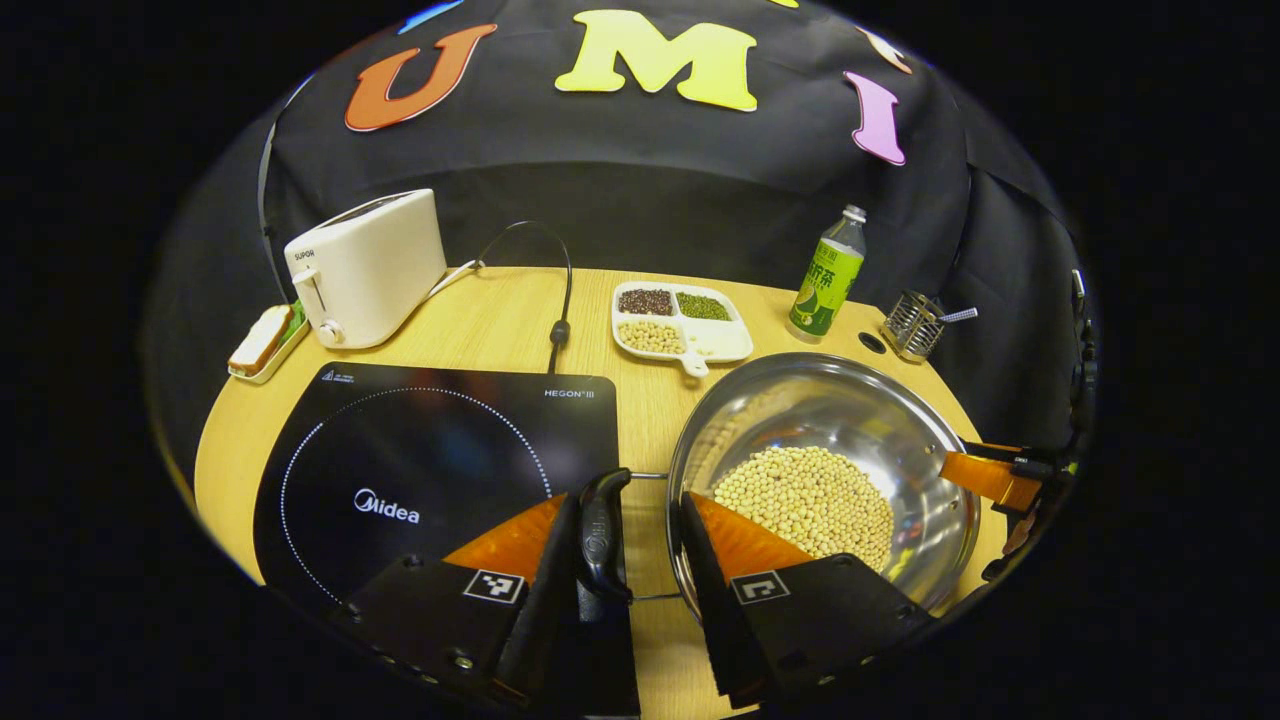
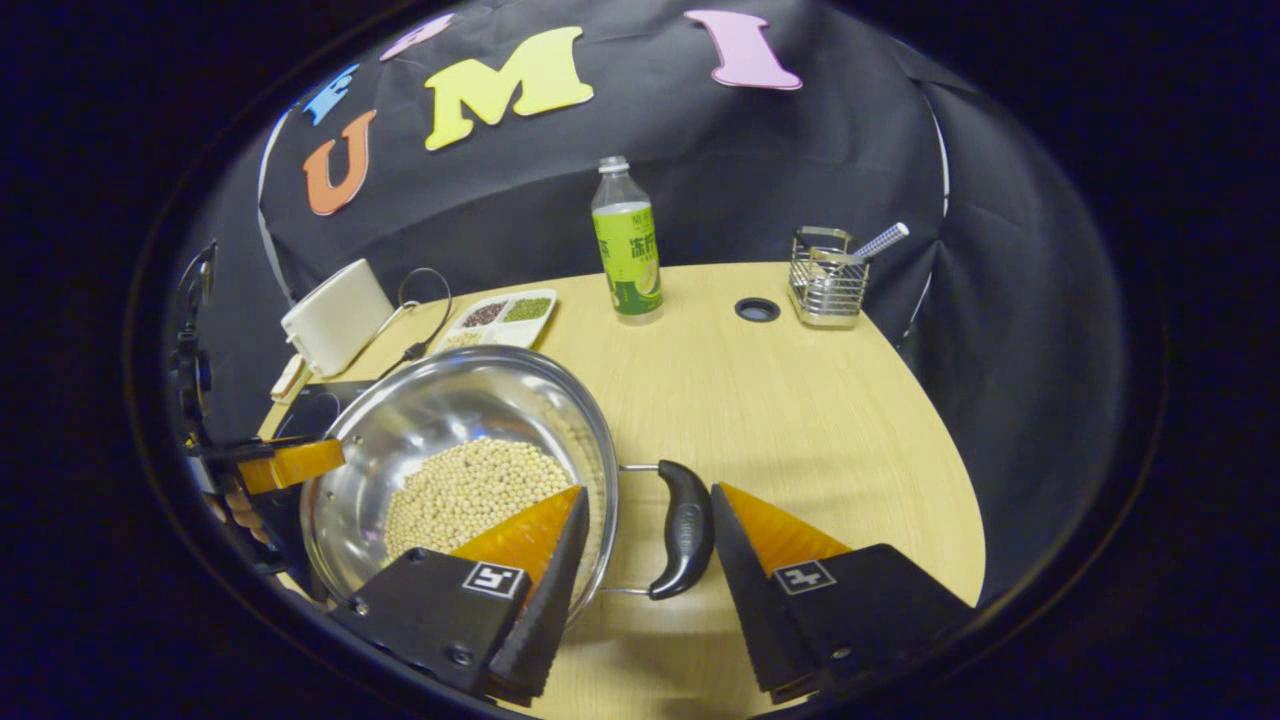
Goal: First push the handle of the pot to place it horizontally, then grasp the pot with both hands and set it on the induction cooktop.
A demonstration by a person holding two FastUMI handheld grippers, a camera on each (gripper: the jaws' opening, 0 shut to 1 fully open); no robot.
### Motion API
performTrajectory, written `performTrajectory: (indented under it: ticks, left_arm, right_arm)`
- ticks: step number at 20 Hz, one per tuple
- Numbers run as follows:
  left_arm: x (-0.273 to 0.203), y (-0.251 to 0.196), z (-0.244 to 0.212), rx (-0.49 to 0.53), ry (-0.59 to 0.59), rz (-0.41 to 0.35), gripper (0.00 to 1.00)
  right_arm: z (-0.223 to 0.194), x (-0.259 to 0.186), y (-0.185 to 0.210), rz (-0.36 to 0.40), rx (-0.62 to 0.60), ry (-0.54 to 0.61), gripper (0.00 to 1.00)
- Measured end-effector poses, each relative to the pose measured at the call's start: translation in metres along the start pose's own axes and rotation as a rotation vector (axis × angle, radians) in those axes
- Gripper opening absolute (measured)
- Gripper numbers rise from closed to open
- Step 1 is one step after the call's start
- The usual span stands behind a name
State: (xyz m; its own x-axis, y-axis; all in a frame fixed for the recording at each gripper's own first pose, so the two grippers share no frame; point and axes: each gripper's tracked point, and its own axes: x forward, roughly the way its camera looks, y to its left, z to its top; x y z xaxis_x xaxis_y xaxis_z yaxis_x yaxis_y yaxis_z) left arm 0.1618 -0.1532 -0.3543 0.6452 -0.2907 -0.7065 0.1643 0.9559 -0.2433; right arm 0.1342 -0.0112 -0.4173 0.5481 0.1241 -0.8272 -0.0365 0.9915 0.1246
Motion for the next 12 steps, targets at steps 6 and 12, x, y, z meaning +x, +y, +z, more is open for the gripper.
performTrajectory:
  ticks: [6, 12]
  left_arm:
    - [-0.001, -0.0012, 0.0006, 0.053, -0.02, 0.003, 0.58]
    - [-0.004, -0.0015, -0.0036, 0.037, -0.013, 0.007, 0.55]
  right_arm:
    - [-0.0025, -0.0012, 0.0004, 0.009, 0.04, -0.02, 0.61]
    - [-0.0012, -0.0009, -0.0001, 0.026, 0.01, -0.029, 0.63]
